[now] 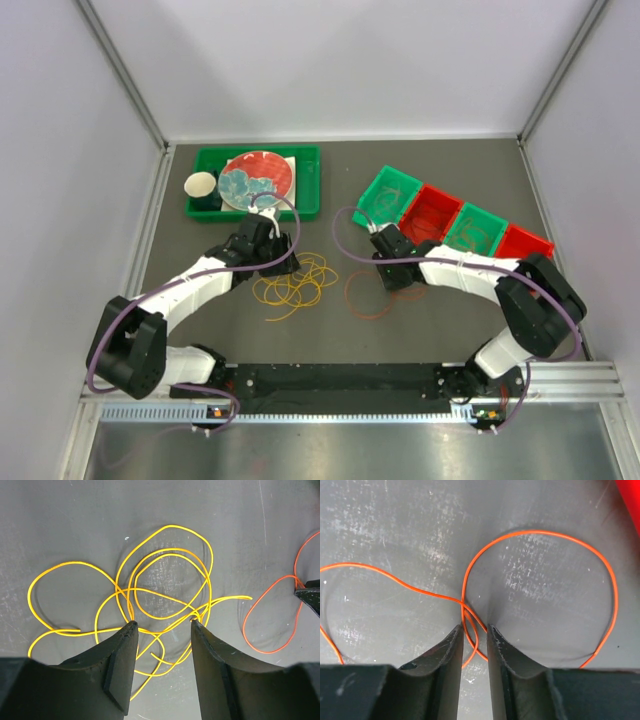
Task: Untangle the cables
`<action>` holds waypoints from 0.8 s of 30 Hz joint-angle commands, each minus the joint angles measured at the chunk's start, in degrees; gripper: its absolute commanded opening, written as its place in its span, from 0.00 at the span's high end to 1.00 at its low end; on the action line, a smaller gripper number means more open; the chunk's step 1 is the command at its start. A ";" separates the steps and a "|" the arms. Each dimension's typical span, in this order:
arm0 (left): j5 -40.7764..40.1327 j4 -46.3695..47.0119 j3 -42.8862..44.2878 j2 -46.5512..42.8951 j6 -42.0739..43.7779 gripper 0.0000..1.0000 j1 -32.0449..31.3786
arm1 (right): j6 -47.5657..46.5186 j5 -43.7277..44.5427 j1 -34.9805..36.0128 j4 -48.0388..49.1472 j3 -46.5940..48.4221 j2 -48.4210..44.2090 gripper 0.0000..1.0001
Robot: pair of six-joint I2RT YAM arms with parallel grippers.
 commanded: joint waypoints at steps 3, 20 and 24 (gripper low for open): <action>0.40 1.56 1.00 -0.43 0.39 0.49 0.29 | 3.38 3.69 1.59 -3.41 0.26 2.17 0.76; -0.22 1.12 1.88 -0.17 0.75 0.49 0.29 | 4.62 9.21 3.26 -7.36 3.42 -7.48 1.00; -0.13 1.47 1.88 -0.16 0.31 0.49 0.29 | 4.26 13.17 3.00 -10.62 7.11 -13.03 1.00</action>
